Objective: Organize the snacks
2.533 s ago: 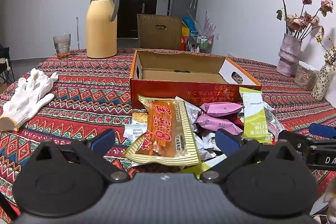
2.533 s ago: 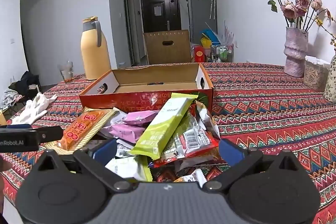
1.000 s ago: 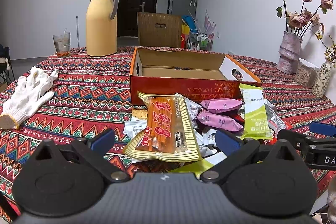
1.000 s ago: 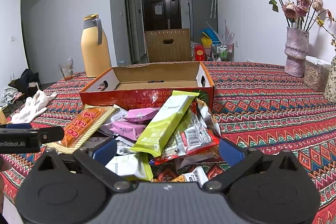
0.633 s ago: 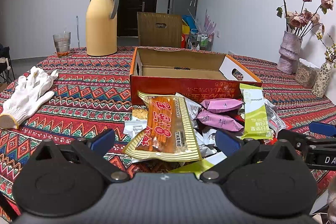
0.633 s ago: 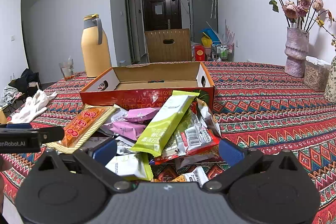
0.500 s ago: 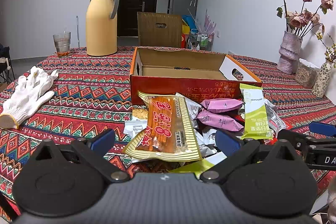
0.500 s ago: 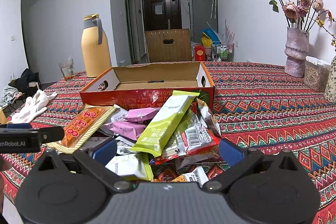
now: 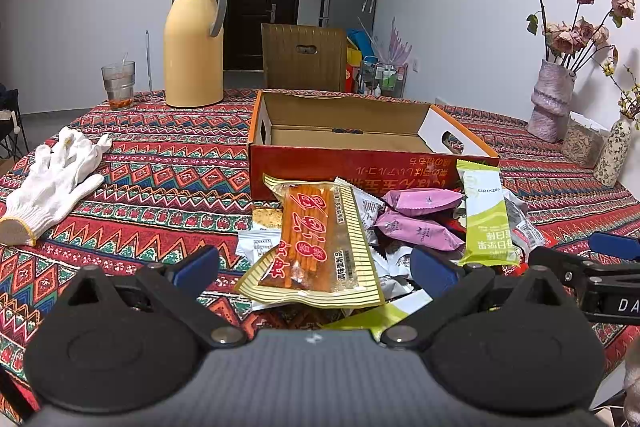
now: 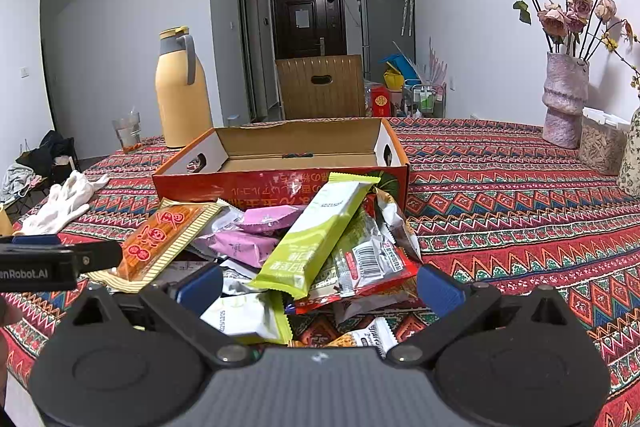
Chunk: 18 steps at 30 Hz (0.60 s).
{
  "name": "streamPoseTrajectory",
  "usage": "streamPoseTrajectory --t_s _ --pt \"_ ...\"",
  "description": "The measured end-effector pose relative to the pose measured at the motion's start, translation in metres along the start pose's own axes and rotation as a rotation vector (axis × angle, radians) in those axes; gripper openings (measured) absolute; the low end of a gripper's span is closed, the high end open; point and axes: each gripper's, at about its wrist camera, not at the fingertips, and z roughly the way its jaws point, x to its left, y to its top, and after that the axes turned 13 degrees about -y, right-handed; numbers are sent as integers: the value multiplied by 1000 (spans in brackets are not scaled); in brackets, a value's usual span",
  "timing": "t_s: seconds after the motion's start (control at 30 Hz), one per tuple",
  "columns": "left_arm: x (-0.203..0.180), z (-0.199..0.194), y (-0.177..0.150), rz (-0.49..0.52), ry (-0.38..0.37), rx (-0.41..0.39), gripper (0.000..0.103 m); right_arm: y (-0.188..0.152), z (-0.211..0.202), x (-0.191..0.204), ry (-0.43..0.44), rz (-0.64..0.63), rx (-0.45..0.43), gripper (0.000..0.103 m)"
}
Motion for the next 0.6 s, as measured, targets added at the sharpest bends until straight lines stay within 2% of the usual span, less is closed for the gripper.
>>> streamPoseTrajectory --t_s 0.6 --pt "2 1 0 2 7 -1 103 -1 1 2 -2 -9 -9 102"
